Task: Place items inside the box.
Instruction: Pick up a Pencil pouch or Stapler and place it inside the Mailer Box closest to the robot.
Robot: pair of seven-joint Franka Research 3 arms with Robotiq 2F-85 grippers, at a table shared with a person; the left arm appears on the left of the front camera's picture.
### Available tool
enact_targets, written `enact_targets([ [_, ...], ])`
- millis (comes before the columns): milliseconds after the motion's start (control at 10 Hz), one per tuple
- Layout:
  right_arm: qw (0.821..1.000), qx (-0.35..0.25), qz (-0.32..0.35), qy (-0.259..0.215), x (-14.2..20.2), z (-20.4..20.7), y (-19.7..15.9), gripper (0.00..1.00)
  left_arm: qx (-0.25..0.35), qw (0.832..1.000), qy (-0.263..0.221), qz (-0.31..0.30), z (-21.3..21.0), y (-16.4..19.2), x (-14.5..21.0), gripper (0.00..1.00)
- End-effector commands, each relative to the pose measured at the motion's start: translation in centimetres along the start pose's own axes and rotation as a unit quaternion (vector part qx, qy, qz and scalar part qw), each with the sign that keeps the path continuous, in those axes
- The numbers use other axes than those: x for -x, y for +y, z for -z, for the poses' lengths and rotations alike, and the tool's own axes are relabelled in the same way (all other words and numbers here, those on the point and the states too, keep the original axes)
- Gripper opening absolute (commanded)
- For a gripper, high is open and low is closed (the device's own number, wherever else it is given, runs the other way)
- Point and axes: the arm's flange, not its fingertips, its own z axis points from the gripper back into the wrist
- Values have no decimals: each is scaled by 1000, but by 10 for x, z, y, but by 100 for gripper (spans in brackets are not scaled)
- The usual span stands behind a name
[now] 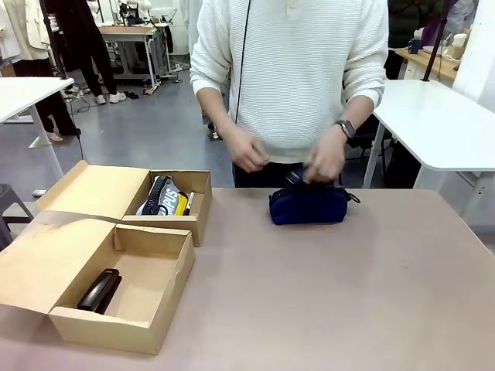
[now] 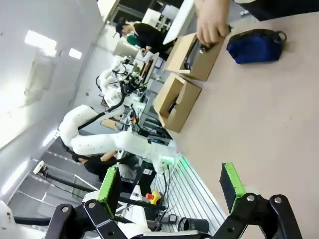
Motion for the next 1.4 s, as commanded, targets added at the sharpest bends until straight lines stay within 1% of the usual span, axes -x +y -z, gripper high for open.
enact_targets([
  [0, 999, 26, 2, 21, -21, 33, 10, 100, 2, 1000, 5, 10, -2, 0, 1, 100],
  [100, 995, 62, -9, 76, -37, 70, 16, 100, 2, 1000, 5, 10, -2, 0, 1, 100],
  [300, 982, 104, -38, 156, -69, 155, 24, 100, 2, 1000, 5, 10, -2, 0, 1, 100],
  [400, 969, 135, -47, 200, -81, 200, 20, 100, 2, 1000, 5, 10, -2, 0, 1, 100],
  [500, 952, 187, -37, 240, -82, 231, 14, 100, 2, 1000, 5, 10, -2, 0, 1, 100],
  [600, 982, 97, -42, 155, -74, 168, 26, 100, 2, 1000, 5, 10, -2, 0, 1, 100],
  [800, 982, 97, -42, 155, -74, 168, 26, 100, 2, 1000, 5, 10, -2, 0, 1, 100],
  [900, 973, 125, -44, 188, -81, 208, 25, 100, 2, 1000, 5, 10, -2, 0, 1, 100],
  [1000, 945, 174, -114, 252, -87, 227, 24, 100, 2, 1000, 5, 10, -2, 0, 1, 100],
  [1100, 913, 175, -215, 299, -106, 256, 23, 100, 2, 1000, 5, 10, -2, 0, 1, 100],
  [1200, 892, 226, -265, 289, -131, 280, 18, 100, 2, 1000, 5, 10, -2, 0, 1, 100],
  [1300, 855, 263, -328, 303, -156, 310, 6, 100, 2, 1000, 5, 10, -2, 0, 1, 100],
])
